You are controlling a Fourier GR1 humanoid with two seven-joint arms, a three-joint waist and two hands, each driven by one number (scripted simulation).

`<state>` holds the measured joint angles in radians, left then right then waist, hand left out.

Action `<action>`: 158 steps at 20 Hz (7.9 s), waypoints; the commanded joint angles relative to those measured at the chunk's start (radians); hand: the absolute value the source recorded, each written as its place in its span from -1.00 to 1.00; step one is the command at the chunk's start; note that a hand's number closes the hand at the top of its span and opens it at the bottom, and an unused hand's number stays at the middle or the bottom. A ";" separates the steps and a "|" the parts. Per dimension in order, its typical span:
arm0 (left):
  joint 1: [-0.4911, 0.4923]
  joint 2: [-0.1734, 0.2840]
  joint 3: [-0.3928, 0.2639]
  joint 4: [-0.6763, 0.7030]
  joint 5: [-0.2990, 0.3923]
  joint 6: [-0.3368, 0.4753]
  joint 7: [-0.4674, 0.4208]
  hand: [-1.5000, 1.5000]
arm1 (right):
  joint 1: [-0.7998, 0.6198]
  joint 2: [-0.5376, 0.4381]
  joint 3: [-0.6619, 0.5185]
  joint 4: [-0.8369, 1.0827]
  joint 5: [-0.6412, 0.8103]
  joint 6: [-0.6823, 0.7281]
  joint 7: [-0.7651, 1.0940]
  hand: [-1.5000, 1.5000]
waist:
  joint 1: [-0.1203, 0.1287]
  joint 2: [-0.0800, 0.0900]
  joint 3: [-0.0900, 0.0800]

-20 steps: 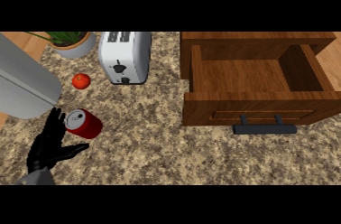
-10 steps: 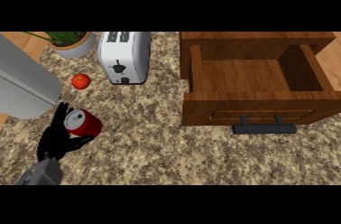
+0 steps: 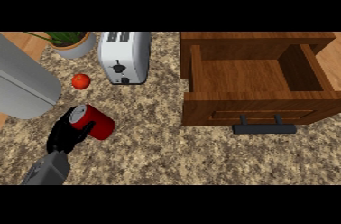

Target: Pick up the can, place it into the drawer and close the drawer

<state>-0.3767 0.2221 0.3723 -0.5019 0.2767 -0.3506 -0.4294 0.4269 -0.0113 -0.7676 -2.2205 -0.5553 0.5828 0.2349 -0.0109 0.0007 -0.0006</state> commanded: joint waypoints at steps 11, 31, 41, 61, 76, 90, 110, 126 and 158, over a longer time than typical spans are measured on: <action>0.021 -0.160 -0.089 -0.352 0.050 0.105 0.087 1.00 | 0.009 -0.039 -0.019 0.005 -0.045 -0.035 0.030 -1.00 | 0.013 -0.005 0.001; -0.030 -0.217 -0.371 -0.991 -0.021 0.527 0.553 1.00 | 0.021 0.011 0.074 -0.101 0.008 -0.144 0.039 -1.00 | 0.011 -0.003 0.001; -0.294 -0.222 -0.416 -0.939 -0.087 0.704 0.671 1.00 | -0.010 0.007 0.054 -0.067 0.016 -0.110 0.032 -1.00 | 0.005 -0.002 0.001; -0.788 -0.222 -0.553 -0.405 0.134 0.938 0.518 1.00 | -0.017 -0.026 0.066 -0.033 -0.015 -0.097 0.015 -1.00 | -0.029 0.004 0.001; -1.007 -0.222 -0.656 -0.128 0.354 0.979 0.429 1.00 | 0.005 0.002 0.098 -0.094 -0.011 -0.119 0.032 -1.00 | -0.053 0.009 0.002; -1.068 -0.222 -0.850 0.013 0.527 1.043 0.374 1.00 | -0.071 -0.011 0.132 -0.079 0.045 -0.145 0.062 -1.00 | -0.067 0.015 0.002; -0.995 -0.222 -0.989 0.041 0.700 1.135 0.229 -1.00 | -0.099 -0.030 0.138 -0.064 0.030 -0.121 0.072 -1.00 | -0.091 0.021 0.003; -1.048 -0.222 -0.996 -0.010 0.777 1.178 0.148 -1.00 | -0.288 -0.096 0.268 -0.202 0.564 -0.081 -0.137 -1.00 | -0.038 0.016 0.002; -0.940 -0.027 -0.975 -0.192 0.657 1.169 0.335 -1.00 | -0.906 -0.146 0.823 0.839 1.684 -0.581 -0.333 -1.00 | 0.048 -0.002 0.001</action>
<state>-1.3524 0.1324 -0.5945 -0.6388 0.9591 0.8114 -0.1269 -0.4535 -0.1595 0.0395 -1.5156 1.0523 0.0847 -0.0866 0.0355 0.0021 0.0000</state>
